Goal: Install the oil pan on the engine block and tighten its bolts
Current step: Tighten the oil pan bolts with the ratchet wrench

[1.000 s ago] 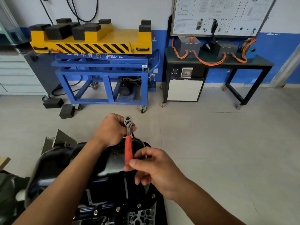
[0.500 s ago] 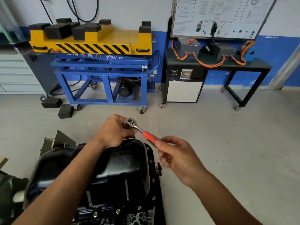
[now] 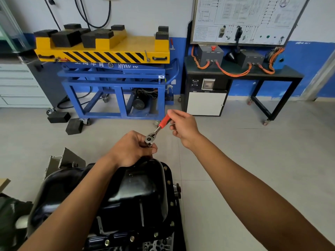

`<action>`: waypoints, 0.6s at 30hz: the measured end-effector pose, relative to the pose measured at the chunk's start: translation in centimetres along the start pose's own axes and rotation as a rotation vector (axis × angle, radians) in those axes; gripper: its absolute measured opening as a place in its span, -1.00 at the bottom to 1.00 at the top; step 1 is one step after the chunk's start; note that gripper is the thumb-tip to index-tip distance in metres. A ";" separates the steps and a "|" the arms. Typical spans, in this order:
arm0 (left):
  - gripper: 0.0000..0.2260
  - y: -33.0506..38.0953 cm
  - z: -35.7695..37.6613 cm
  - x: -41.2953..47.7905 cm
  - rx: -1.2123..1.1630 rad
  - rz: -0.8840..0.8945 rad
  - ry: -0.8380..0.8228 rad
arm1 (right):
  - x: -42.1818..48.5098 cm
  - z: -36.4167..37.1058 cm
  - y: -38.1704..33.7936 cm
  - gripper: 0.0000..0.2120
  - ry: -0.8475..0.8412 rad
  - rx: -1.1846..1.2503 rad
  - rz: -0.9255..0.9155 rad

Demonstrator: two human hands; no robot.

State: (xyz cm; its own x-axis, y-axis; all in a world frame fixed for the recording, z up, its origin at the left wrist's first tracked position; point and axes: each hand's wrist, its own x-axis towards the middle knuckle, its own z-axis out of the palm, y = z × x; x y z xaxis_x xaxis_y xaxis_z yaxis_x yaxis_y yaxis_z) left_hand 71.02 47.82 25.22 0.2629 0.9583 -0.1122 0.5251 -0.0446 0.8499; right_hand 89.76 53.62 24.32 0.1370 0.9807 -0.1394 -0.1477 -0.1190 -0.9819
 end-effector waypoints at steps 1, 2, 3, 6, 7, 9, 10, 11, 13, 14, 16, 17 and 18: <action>-0.95 0.0 0.0 0.0 0.002 0.003 -0.004 | 0.6 0.6 0.0 -0.89 -0.029 -0.027 -0.007; -0.96 0.1 -0.1 0.0 0.009 0.007 -0.004 | 1.0 1.0 0.0 -0.87 -0.060 -0.049 -0.010; -0.96 0.0 -0.1 0.0 0.016 0.011 -0.001 | 1.2 1.3 0.0 -0.85 -0.084 -0.061 -0.007; -0.97 -0.3 0.1 0.1 0.013 0.004 0.041 | 1.3 1.1 0.2 -0.82 -0.085 -0.051 -0.003; -0.97 -0.4 0.2 0.1 0.002 -0.006 0.066 | 1.1 0.7 0.3 -0.84 -0.062 -0.038 -0.009; -0.97 -0.7 0.3 0.2 0.006 -0.014 0.124 | 0.0 -0.4 0.6 -0.89 -0.009 -0.002 -0.020; -0.95 -0.8 0.3 0.2 0.022 -0.014 0.152 | -0.8 -1.0 0.7 -0.90 0.004 0.019 -0.024; -0.92 -1.0 0.3 0.3 0.035 -0.017 0.174 | -1.8 -1.8 0.9 -0.90 0.000 0.040 -0.030; -0.89 -1.1 0.2 0.3 0.057 -0.020 0.200 | -4.2 -3.3 1.4 -0.89 -0.040 0.063 -0.041; -0.88 -1.1 0.2 0.3 0.062 -0.019 0.207 | -5.5 -4.0 1.6 -0.89 -0.063 0.063 -0.046; -0.90 -0.9 0.3 0.2 0.035 -0.018 0.212 | -8.0 -5.1 1.9 -0.87 -0.092 0.050 -0.053; -0.91 -0.7 0.3 0.1 0.023 -0.021 0.211 | -9.2 -5.3 2.1 -0.85 -0.104 0.035 -0.058; -0.90 -0.6 0.3 0.0 0.023 -0.024 0.209 | -10.3 -5.4 2.2 -0.83 -0.124 0.017 -0.064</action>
State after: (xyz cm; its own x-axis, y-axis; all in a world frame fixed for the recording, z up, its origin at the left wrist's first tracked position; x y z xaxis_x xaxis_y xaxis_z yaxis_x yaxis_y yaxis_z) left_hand 70.92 47.79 24.54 0.0778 0.9968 -0.0206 0.5483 -0.0255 0.8359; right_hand 93.32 42.39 22.90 0.0250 0.9980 -0.0585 -0.1590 -0.0538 -0.9858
